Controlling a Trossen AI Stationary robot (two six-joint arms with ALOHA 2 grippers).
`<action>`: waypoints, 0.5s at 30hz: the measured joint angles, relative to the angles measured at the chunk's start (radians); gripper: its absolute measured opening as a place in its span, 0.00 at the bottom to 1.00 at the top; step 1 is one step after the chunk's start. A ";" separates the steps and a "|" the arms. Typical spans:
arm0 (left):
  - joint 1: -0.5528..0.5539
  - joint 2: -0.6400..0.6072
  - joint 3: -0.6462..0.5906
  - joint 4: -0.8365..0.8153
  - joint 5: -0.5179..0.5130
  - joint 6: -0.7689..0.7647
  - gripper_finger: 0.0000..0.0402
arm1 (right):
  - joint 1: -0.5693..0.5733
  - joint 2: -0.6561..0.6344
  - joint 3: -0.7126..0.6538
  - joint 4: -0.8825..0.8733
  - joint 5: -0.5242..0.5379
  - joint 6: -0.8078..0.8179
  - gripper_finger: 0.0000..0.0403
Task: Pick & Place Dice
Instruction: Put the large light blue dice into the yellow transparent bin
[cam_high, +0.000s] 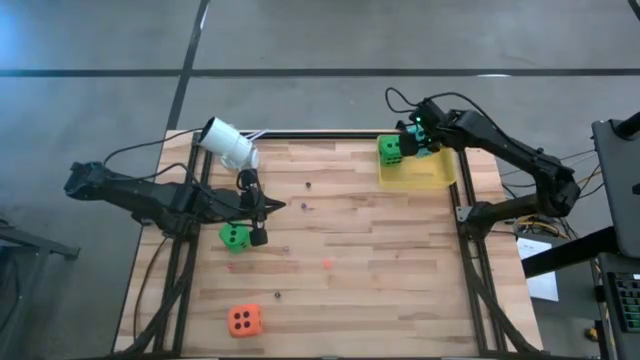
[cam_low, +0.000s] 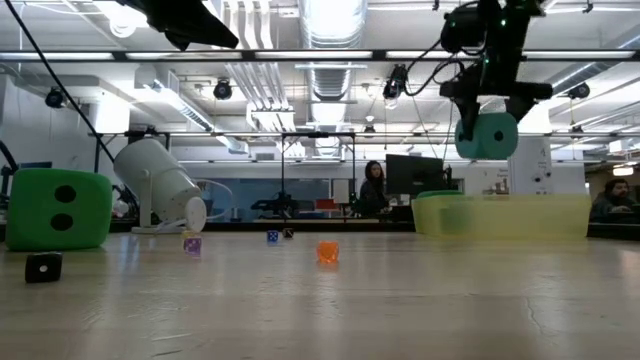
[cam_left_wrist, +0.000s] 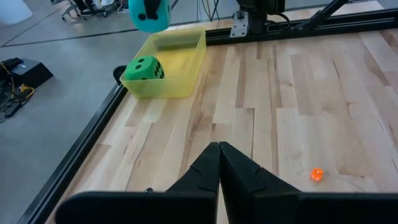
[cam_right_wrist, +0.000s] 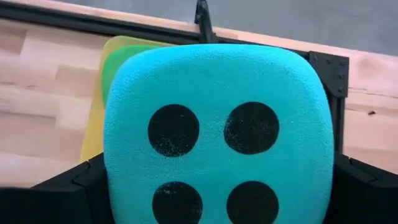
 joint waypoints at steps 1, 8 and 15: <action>0.000 0.000 0.000 0.000 0.000 0.000 0.03 | -0.011 0.000 -0.016 0.027 -0.003 0.001 0.87; 0.000 0.000 0.000 0.000 0.000 0.000 0.03 | -0.097 0.002 -0.133 0.210 -0.092 0.014 0.87; 0.000 0.000 0.000 0.000 0.000 -0.002 0.03 | -0.184 0.002 -0.194 0.261 -0.114 -0.026 0.88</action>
